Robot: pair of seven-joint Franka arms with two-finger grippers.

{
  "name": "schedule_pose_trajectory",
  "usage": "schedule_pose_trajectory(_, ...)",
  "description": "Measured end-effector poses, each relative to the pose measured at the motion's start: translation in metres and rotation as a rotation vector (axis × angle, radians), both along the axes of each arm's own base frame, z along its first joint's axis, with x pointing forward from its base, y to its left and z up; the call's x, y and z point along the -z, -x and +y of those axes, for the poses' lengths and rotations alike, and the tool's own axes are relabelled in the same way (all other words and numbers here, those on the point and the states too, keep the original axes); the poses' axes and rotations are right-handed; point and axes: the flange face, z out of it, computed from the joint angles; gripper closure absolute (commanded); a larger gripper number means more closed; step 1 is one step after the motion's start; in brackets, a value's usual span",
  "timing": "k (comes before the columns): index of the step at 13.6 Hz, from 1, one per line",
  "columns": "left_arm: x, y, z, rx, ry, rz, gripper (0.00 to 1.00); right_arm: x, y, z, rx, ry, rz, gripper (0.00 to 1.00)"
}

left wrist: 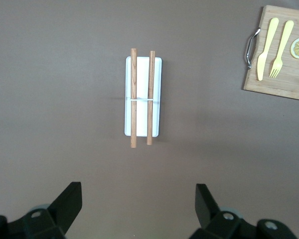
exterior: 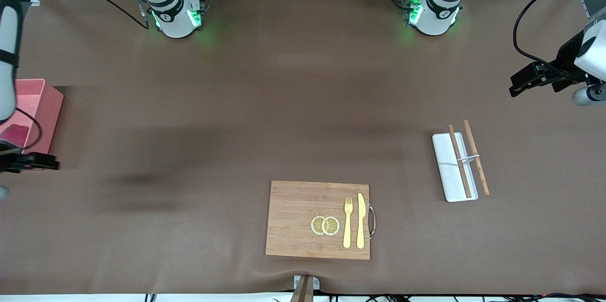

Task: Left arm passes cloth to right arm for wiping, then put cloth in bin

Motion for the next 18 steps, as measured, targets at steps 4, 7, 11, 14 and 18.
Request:
schedule_pose_trajectory(4, 0.003, 0.000, -0.001, 0.002, 0.000, 0.006, 0.00, -0.005, -0.005, 0.110, 0.172, -0.024, 0.004, 0.00)
schedule_pose_trajectory(7, 0.003, 0.000, -0.002, 0.003, -0.001, 0.007, 0.00, -0.032, 0.018, 0.165, 0.197, -0.017, -0.008, 0.00)
schedule_pose_trajectory(11, -0.001, 0.003, -0.003, 0.005, -0.001, -0.001, 0.00, -0.088, 0.082, 0.136, 0.193, -0.015, -0.044, 0.00)
schedule_pose_trajectory(14, -0.003, 0.004, -0.004, 0.006, -0.001, -0.005, 0.00, -0.110, 0.122, 0.097, 0.156, -0.020, -0.077, 0.00)
schedule_pose_trajectory(18, -0.003, 0.004, -0.004, 0.008, -0.001, -0.005, 0.00, -0.126, 0.126, 0.076, 0.136, -0.019, -0.136, 0.00)
